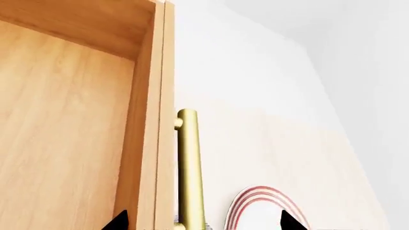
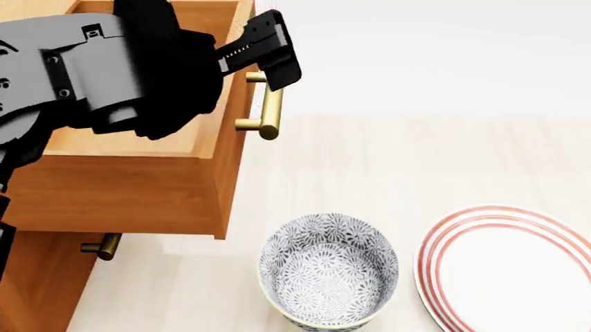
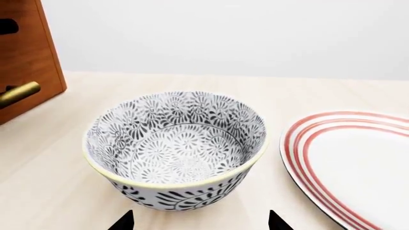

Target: Open the top drawer of the cabinet.

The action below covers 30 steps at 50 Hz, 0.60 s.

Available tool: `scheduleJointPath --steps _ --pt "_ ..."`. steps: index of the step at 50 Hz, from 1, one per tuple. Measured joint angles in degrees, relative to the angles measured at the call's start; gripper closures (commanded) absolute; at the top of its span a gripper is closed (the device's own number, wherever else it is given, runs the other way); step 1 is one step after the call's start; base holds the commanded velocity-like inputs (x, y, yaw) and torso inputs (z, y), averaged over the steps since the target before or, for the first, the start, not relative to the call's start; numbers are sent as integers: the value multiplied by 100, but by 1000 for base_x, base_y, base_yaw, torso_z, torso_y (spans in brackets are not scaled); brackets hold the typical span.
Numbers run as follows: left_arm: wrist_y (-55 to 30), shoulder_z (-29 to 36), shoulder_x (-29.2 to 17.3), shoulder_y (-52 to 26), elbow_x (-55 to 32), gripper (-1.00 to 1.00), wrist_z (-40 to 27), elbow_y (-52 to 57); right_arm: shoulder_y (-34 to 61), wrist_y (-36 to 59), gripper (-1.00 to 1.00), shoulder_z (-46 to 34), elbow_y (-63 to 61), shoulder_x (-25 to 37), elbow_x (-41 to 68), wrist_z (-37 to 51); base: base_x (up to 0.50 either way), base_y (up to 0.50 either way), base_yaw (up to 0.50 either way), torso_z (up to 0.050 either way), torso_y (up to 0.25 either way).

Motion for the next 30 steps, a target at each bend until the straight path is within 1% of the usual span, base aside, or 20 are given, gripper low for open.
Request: scheduleJointPath --steps 9,16,30 --pt "182 663 -108 -11 -260 -100 -47 272 10 -15 -100 1 23 7 21 -6 0 0 -1 0 1" --pt "350 1117 -273 -21 -293 -100 -121 873 25 -19 -100 4 45 7 35 -2 0 0 -1 0 3" --pt "781 1396 -614 -157 -234 -100 -278 2304 42 3 -100 -19 59 11 54 12 0 0 0 0 0"
